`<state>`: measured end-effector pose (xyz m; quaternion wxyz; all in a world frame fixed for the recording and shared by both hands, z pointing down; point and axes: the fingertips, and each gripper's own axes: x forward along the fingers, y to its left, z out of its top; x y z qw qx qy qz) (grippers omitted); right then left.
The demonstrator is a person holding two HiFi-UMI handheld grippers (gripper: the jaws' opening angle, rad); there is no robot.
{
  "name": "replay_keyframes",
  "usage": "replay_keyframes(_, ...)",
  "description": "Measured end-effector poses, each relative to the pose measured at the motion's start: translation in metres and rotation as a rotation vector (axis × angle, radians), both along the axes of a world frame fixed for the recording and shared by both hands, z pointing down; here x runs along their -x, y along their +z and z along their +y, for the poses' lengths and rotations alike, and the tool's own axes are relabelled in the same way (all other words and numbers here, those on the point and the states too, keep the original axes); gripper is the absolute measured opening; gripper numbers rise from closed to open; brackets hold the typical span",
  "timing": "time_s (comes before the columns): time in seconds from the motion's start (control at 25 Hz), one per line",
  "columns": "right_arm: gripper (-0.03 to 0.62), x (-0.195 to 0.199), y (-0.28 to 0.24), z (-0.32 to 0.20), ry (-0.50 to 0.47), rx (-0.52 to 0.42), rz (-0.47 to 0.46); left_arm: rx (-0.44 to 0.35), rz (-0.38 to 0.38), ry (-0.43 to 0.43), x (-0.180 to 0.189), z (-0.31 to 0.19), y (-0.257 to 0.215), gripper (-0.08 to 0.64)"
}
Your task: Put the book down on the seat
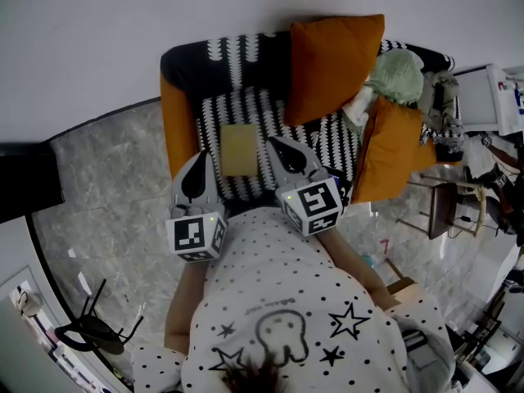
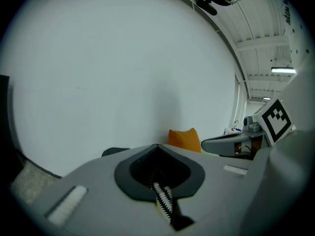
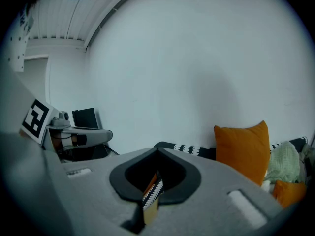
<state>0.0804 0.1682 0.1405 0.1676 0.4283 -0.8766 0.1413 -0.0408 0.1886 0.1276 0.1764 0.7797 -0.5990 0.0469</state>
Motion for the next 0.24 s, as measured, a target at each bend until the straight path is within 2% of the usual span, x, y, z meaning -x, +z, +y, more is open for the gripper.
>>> replay_keyframes(0.24, -0.003, -0.0006, 0.0008, 0.0, 0.0, 0.0, 0.0, 0.001, 0.0, 0.001, -0.0005, -0.0003, 0.0008, 0.003)
